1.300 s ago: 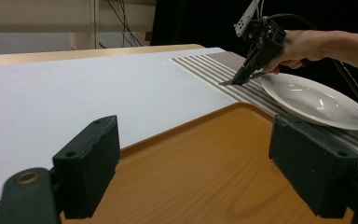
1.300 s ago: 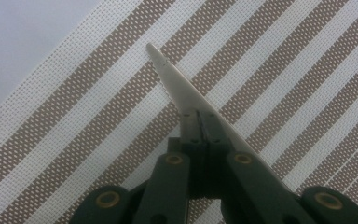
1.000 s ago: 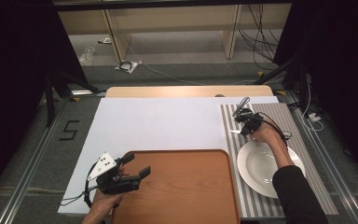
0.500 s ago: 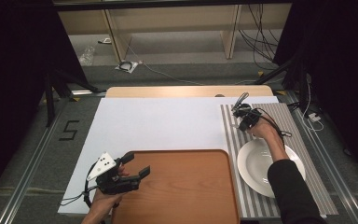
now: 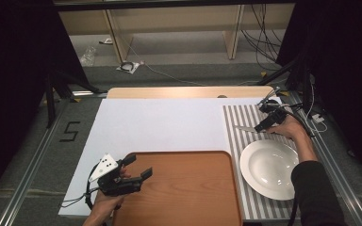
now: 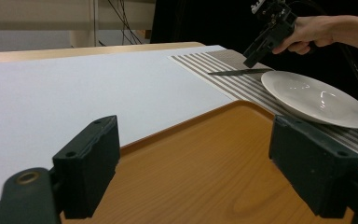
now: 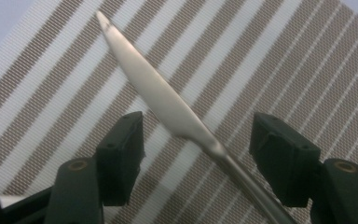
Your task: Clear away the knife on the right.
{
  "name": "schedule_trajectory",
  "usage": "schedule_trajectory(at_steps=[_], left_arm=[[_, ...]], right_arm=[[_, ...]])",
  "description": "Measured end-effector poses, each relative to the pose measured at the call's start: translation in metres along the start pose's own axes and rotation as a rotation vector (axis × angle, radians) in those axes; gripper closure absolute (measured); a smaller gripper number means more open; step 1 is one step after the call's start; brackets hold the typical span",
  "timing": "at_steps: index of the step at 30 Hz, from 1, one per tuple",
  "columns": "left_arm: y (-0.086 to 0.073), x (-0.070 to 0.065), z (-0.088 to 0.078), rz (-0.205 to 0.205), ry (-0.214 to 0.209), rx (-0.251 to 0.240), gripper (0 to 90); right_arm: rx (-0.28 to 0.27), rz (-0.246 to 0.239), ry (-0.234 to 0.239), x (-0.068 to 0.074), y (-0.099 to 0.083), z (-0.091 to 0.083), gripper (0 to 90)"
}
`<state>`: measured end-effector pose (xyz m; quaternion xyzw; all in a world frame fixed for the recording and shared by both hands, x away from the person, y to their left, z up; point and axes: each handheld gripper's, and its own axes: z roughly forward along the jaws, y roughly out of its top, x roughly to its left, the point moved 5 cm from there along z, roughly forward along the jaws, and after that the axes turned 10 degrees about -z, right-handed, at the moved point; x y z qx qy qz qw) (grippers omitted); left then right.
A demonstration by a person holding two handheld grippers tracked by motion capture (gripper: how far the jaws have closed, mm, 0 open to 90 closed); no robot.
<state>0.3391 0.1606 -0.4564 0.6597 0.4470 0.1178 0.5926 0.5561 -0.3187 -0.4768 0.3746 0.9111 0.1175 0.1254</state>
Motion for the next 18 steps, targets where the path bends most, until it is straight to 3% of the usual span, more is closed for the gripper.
schedule_trajectory(at_steps=[8, 18], left_arm=[[0.000, 0.000, 0.000, 0.000, 0.002, 0.003, 16.3], [0.000, 0.001, 0.000, 0.000, 0.003, 0.003, 16.3]], right_arm=[[0.050, 0.025, 0.001, -0.016, -0.022, 0.003, 33.1], [0.088, 0.013, 0.001, -0.020, -0.028, 0.014, 40.4]])
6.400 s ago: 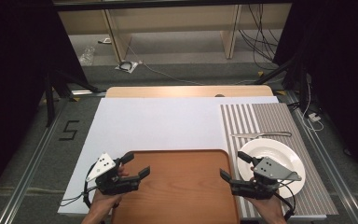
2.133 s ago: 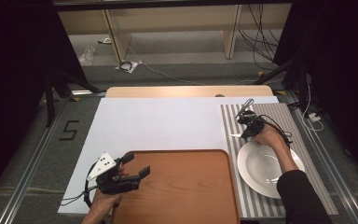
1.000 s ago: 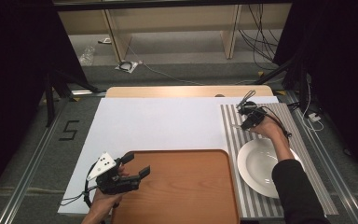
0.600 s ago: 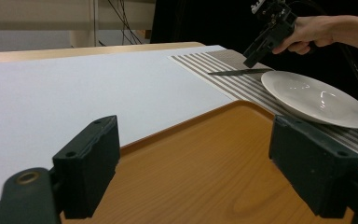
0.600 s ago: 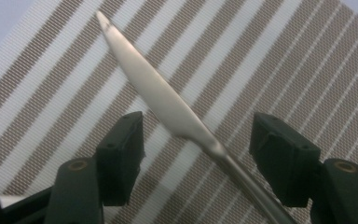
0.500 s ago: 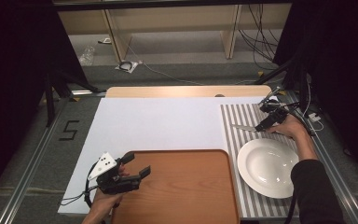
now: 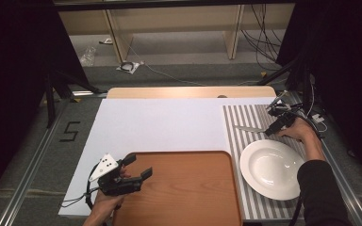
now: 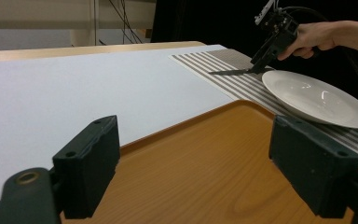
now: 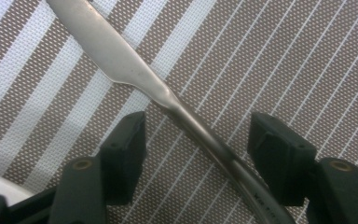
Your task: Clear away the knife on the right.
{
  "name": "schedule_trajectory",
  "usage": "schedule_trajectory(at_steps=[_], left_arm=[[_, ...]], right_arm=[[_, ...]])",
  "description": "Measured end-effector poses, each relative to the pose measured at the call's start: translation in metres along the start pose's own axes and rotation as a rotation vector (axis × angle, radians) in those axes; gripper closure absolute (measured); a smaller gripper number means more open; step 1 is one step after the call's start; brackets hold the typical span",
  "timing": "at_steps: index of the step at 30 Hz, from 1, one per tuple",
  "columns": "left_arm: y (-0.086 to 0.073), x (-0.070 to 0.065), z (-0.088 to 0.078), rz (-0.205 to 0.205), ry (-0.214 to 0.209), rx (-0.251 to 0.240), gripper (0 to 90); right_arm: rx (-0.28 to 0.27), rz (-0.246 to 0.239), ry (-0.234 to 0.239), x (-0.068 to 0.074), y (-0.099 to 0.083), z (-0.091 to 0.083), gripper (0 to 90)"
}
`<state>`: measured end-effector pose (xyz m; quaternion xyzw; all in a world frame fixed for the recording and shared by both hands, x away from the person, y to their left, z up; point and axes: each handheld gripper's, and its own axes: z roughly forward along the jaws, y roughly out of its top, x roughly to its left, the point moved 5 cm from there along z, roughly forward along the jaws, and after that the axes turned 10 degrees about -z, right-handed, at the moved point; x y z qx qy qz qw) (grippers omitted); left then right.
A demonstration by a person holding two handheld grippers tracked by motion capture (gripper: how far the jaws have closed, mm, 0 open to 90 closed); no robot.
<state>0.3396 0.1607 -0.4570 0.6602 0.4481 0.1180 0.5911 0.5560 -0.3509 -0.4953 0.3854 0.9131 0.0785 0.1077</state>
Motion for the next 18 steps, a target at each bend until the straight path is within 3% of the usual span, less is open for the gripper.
schedule_trajectory(at_steps=[2, 4, 10, 17, 18], left_arm=[[-0.0001, 0.0003, 0.0001, 0.000, 0.001, 0.001, 16.3], [0.0000, 0.0002, 0.0000, 0.001, 0.001, 0.000, 16.4], [-0.0001, 0.0001, 0.0000, 0.001, 0.001, 0.001, 16.3], [0.0000, -0.0002, -0.0002, 0.002, 0.001, 0.001, 16.4], [0.0000, -0.0002, -0.0002, 0.003, 0.001, 0.001, 16.4]], right_arm=[[0.008, 0.024, 0.008, 0.0017, 0.0009, 0.0013, 42.5], [0.015, -0.005, 0.005, 0.0011, 0.0003, 0.0030, 45.1], [0.020, -0.011, 0.010, 0.0018, 0.0006, 0.0036, 52.5], [0.029, -0.063, 0.021, 0.0066, 0.0001, 0.0024, 67.9], [0.036, -0.051, 0.030, 0.0087, 0.0002, 0.0014, 69.9]])
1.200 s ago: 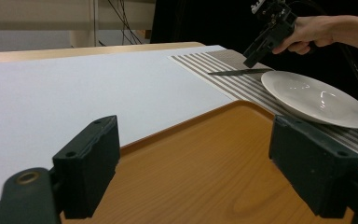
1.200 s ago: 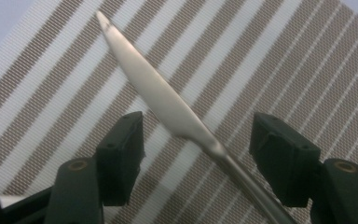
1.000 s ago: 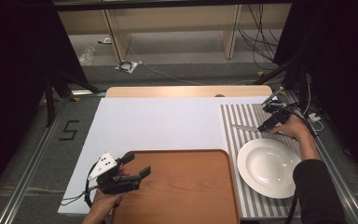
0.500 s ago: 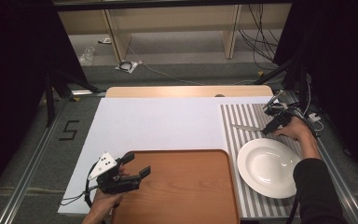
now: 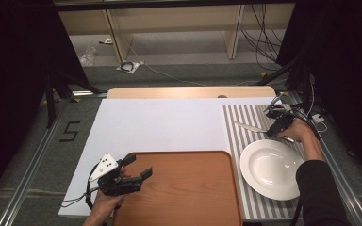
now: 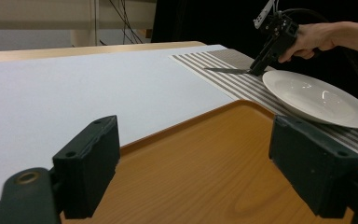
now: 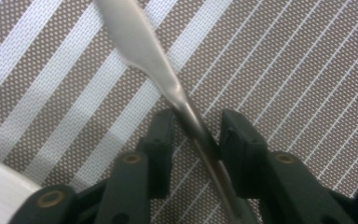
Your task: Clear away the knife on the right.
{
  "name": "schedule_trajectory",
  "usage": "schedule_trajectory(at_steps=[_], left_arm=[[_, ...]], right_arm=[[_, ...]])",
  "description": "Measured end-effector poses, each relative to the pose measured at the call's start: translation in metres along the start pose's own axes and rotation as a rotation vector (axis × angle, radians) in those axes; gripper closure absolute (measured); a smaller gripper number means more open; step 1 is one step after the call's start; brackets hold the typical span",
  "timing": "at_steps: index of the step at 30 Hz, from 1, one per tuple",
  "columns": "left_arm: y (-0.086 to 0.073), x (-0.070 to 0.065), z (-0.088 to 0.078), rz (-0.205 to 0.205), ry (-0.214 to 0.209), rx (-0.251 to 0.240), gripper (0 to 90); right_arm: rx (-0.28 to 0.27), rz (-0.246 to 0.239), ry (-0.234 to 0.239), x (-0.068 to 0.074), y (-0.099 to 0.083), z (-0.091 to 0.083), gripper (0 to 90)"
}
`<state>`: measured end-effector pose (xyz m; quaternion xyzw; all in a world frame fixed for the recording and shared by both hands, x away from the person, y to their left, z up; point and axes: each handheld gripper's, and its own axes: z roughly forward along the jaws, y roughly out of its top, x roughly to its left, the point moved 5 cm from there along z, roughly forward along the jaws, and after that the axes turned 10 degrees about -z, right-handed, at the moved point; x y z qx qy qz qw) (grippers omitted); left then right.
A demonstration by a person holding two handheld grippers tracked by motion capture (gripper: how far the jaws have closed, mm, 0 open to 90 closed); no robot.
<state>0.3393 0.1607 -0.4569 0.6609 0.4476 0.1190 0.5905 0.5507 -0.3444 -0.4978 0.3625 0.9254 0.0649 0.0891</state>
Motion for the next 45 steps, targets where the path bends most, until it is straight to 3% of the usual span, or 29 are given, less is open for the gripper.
schedule_trajectory(at_steps=[2, 5, 10, 14, 20, 27, 35, 45], left_arm=[[0.000, 0.000, 0.000, -0.001, 0.000, -0.001, 16.4], [0.000, 0.000, 0.000, -0.002, 0.000, -0.001, 16.3], [0.000, 0.000, 0.000, 0.000, 0.001, 0.000, 16.4], [0.000, 0.000, 0.000, -0.003, 0.001, -0.002, 16.4], [0.000, 0.000, 0.000, -0.001, 0.002, -0.001, 16.4], [0.000, 0.000, 0.000, -0.001, 0.002, -0.001, 16.3], [0.000, 0.000, 0.000, -0.003, 0.002, 0.000, 16.4], [0.000, 0.000, 0.001, -0.001, 0.002, -0.001, 16.3]], right_arm=[[-0.009, -0.045, -0.008, 0.001, 0.000, 0.000, 73.7], [-0.015, -0.061, -0.015, 0.004, 0.000, 0.001, 76.8], [0.005, -0.136, -0.015, 0.004, -0.002, -0.001, 79.8], [-0.004, -0.137, -0.015, 0.007, -0.002, -0.001, 79.9], [-0.010, -0.172, -0.053, 0.006, -0.004, -0.006, 80.0], [-0.062, -0.165, -0.101, 0.004, -0.003, -0.021, 80.1], [-0.167, -0.157, -0.145, 0.005, 0.000, -0.043, 80.1], [-0.296, -0.170, -0.166, 0.025, 0.000, -0.080, 80.1]])
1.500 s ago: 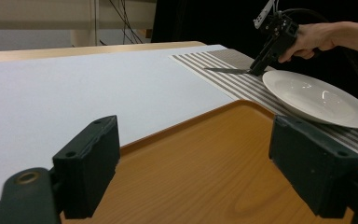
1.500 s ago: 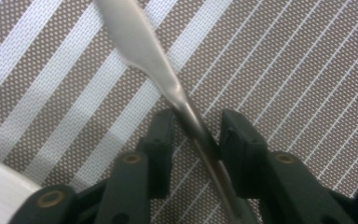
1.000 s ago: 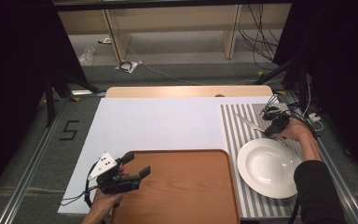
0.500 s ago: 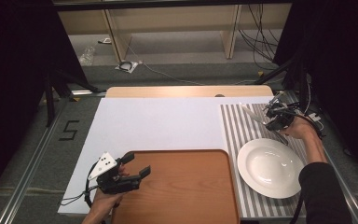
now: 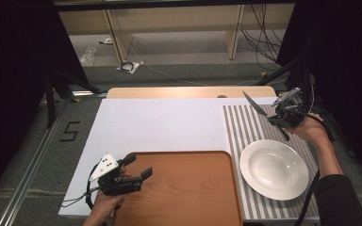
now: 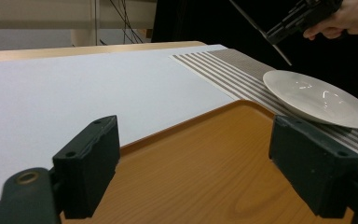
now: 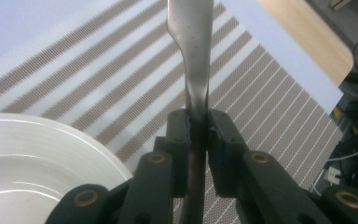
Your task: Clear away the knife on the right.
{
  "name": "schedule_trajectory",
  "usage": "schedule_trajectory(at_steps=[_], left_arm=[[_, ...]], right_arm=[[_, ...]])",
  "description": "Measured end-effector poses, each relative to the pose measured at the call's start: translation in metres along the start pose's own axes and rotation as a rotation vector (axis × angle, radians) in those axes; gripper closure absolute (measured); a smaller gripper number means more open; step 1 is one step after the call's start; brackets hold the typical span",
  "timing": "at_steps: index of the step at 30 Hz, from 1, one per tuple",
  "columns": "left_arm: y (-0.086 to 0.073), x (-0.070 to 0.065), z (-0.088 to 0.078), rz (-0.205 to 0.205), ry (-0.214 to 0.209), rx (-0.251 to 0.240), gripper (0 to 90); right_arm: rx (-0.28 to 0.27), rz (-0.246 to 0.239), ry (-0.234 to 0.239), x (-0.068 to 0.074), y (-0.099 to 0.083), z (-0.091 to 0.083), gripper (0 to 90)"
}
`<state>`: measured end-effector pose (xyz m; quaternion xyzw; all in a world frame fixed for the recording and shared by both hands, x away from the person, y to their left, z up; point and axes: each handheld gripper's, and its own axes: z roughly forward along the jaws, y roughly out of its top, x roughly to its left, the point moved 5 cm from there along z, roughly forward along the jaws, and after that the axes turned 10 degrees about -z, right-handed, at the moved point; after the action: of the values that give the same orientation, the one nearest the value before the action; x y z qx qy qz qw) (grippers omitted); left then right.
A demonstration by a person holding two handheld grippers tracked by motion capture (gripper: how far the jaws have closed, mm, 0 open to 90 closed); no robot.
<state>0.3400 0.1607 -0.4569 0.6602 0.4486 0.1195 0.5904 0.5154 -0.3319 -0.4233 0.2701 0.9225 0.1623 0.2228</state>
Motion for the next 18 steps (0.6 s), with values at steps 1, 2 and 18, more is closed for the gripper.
schedule_trajectory(at_steps=[1, 2, 18], left_arm=[[0.000, 0.000, 0.000, -0.001, -0.001, 0.000, 16.4], [0.000, 0.000, 0.000, -0.001, 0.000, -0.001, 16.4], [0.000, 0.000, -0.001, 0.003, 0.001, -0.005, 16.3]], right_arm=[[-0.031, 0.015, -0.001, 0.004, 0.003, -0.009, 80.1], [-0.031, 0.015, -0.001, 0.004, 0.003, -0.009, 80.1], [-0.298, 0.032, 0.032, 0.083, 0.030, -0.061, 80.1]])
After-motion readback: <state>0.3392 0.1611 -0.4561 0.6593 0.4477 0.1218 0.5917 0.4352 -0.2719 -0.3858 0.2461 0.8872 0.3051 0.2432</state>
